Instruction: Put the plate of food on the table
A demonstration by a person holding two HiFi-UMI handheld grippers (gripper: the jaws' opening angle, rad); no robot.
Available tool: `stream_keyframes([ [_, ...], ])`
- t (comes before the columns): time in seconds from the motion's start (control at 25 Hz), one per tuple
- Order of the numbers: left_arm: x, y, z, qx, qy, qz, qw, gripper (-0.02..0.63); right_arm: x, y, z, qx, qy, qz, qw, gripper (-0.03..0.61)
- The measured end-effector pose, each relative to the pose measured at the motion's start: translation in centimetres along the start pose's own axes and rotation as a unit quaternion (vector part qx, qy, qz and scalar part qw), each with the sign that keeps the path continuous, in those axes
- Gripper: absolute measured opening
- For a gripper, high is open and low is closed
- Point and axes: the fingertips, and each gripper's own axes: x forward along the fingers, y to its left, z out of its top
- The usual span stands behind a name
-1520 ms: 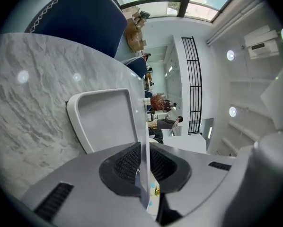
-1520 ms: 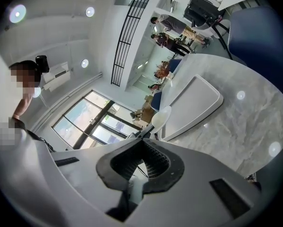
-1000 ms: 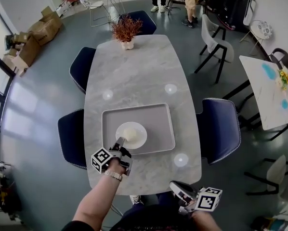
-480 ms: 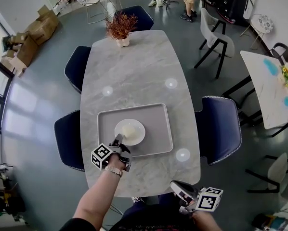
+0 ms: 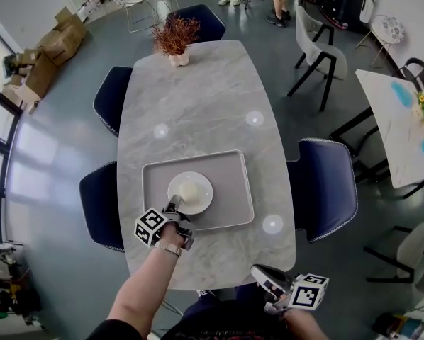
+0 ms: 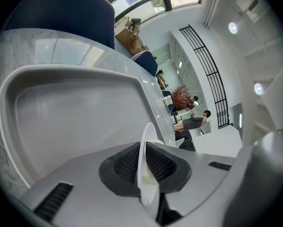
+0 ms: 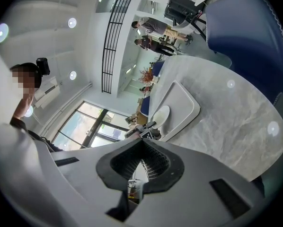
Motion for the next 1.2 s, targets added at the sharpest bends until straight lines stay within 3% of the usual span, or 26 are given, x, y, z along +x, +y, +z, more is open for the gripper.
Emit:
stream_keyframes([
  [0.48,0.2,0.1,0.2,0.08,-0.005,0.048,0.9956,0.038,-0.1,-0.5,0.1,0.006,0.002,0.003,1.0,0.011],
  [0.76,-0.3,-0.1,1.2,0.165,-0.017,0.081,0.9828,0.064,0.3,-0.4,0.3,0.01,0.003,0.006,1.0,0.011],
  [0.84,-0.7,-0.2,1.6,0.184,-0.023,0.088,0.9787,0.106,0.3,-0.3,0.3,0.012,0.003,0.007,1.0,0.011],
  [1.2,-3.3,0.1,4.2,0.233,-0.07,0.087,0.9662,0.109,1.2,-0.3,0.1,0.007,0.017,0.013,1.0,0.011],
])
